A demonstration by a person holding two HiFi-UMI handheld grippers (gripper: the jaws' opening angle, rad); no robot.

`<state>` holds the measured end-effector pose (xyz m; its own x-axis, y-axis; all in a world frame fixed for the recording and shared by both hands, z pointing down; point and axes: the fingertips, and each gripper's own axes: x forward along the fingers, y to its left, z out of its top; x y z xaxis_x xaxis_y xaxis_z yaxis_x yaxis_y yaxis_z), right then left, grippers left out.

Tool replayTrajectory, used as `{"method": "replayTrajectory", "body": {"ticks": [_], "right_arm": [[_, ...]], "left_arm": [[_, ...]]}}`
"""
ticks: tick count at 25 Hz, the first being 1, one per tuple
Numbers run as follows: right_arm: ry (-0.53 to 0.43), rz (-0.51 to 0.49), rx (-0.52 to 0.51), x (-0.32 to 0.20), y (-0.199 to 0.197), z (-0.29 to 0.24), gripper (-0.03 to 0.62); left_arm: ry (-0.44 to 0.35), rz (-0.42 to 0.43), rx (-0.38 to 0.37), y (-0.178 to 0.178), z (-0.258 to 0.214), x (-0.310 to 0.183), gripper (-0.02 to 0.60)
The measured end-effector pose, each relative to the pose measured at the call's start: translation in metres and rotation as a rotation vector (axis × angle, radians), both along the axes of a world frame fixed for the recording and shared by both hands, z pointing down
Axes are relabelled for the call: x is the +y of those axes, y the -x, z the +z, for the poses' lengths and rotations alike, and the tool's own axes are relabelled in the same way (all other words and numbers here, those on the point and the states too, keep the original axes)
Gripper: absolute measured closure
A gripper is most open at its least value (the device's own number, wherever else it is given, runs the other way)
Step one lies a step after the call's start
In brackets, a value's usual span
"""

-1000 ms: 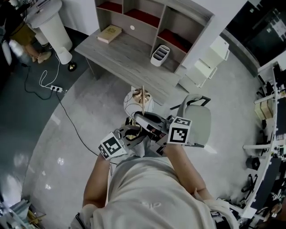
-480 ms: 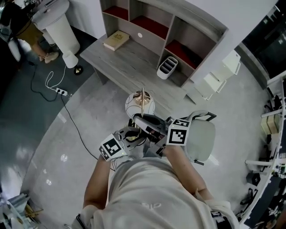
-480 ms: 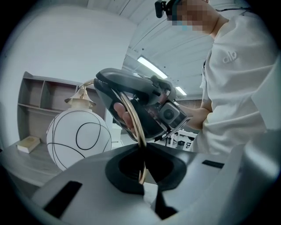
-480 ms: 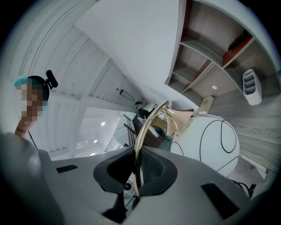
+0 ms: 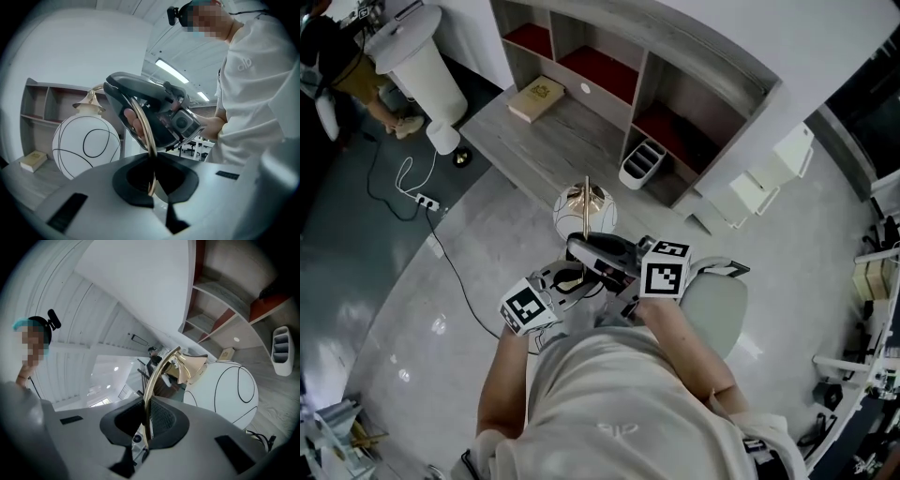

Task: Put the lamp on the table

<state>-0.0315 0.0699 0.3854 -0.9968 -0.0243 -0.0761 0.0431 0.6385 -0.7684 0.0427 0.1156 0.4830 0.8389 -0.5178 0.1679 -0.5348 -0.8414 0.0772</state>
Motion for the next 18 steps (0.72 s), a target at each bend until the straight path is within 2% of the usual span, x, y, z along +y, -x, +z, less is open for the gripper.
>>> {"method": "replayTrajectory", "body": {"ticks": [9, 18], "right_arm": [[-0.012, -0.011, 0.011, -0.057, -0.017, 0.005, 0.546], [-0.008, 0.058, 0.026, -0.111, -0.011, 0.018, 0.548]], "left_arm": [[0.000, -0.039, -0.005, -0.020, 0.002, -0.060, 0.565], [0.022, 0.009, 0.020, -0.010, 0.016, -0.113, 0.565]]}}
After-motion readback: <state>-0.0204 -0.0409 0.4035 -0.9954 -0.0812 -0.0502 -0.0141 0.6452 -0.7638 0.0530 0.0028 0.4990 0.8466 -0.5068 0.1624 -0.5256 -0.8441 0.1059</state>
